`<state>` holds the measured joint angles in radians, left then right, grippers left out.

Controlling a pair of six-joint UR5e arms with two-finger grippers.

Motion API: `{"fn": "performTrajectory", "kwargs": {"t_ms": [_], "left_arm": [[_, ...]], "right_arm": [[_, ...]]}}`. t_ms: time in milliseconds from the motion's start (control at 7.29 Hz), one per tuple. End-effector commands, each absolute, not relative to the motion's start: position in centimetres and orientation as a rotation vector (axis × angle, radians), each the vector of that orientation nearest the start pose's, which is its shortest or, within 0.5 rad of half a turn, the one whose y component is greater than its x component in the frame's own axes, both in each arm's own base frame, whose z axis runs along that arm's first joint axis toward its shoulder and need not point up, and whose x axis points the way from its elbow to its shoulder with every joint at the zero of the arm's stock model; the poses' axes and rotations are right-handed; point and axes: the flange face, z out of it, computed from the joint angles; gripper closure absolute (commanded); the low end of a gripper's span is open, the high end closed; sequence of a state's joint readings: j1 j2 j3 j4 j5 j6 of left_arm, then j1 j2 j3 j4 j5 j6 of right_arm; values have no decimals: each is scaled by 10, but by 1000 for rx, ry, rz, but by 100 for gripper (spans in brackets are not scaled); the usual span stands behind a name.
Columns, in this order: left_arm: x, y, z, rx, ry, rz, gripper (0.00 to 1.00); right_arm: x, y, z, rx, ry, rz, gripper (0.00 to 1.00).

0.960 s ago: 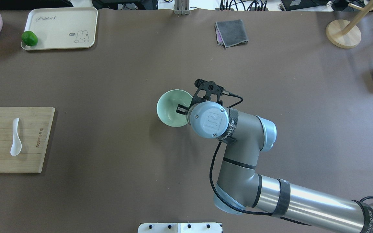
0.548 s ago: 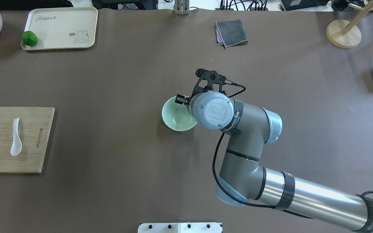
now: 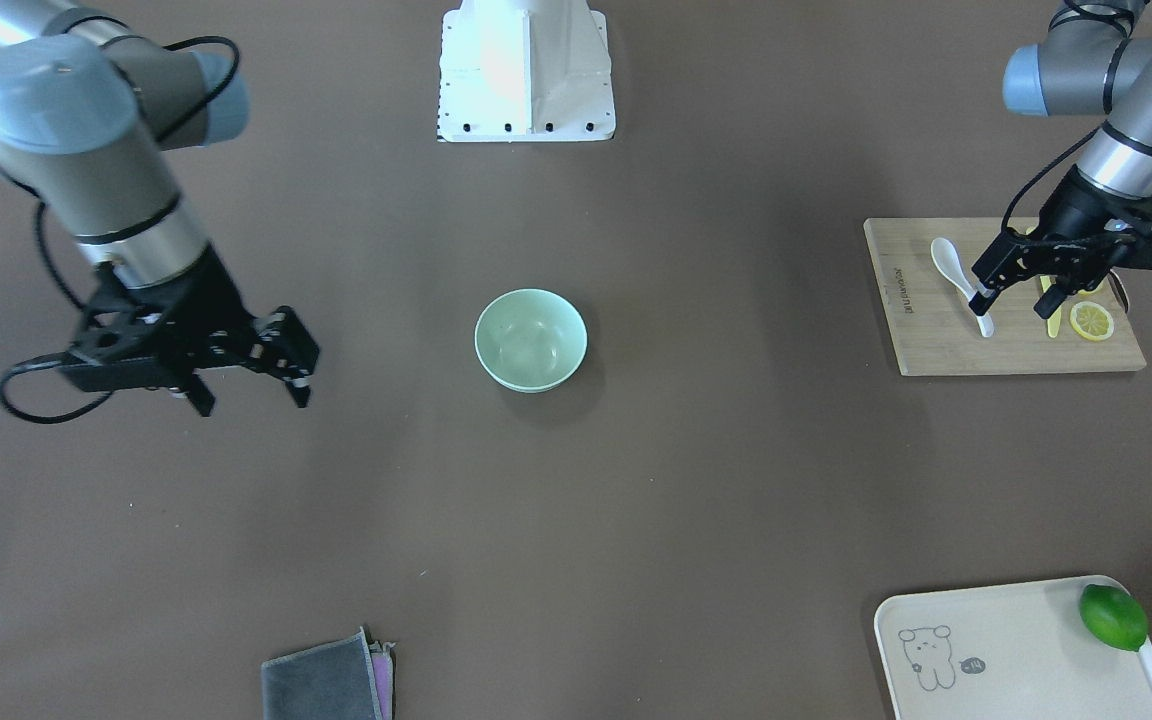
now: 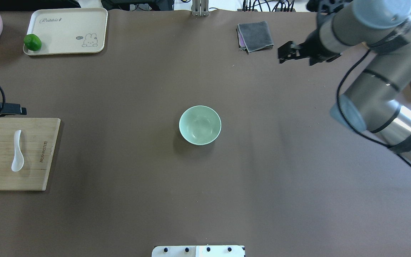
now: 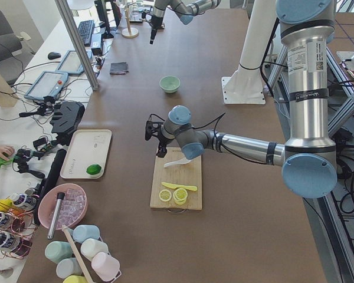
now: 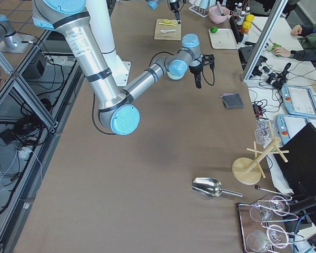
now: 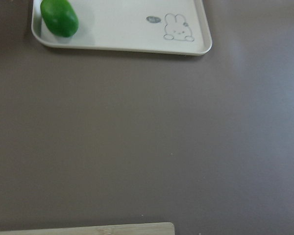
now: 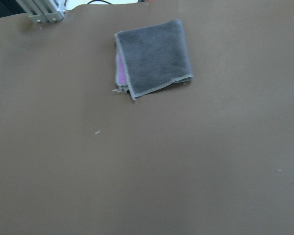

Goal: Place spoon in bowl
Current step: 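Release the bowl and retract the right arm while the left gripper reaches the white spoon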

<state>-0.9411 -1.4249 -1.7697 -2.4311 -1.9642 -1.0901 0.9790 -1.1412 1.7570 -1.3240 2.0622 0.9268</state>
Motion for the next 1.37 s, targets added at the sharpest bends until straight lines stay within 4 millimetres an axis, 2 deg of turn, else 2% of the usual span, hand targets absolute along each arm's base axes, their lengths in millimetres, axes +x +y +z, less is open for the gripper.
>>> {"fn": "performTrajectory", "kwargs": {"t_ms": [0,137,274,411,548,685,960,1097,1234], "left_arm": [[204,-402,570,213,879,-338,2],[213,-397,575,187,874,-355,3],[222,-395,581,195,856,-380,12],[231,-397,583,184,856,-404,24],[235,-399,587,180,851,-401,30],[238,-400,586,181,854,-399,31],[241,-398,590,176,844,-390,32],[245,-396,592,185,835,-387,46],[247,-395,593,187,831,-383,79]], "right_arm": [[-137,-571,383,290,-922,14,0],[-96,-568,407,289,-931,2,0],[-70,-560,429,293,-927,-18,0],[-55,-555,444,303,-909,-32,0],[-48,-548,459,298,-898,-43,0],[-34,-541,473,294,-887,-39,0],[-5,-517,513,250,-870,27,0],[10,-506,524,245,-865,52,0],[21,-499,535,246,-857,53,0]]}}
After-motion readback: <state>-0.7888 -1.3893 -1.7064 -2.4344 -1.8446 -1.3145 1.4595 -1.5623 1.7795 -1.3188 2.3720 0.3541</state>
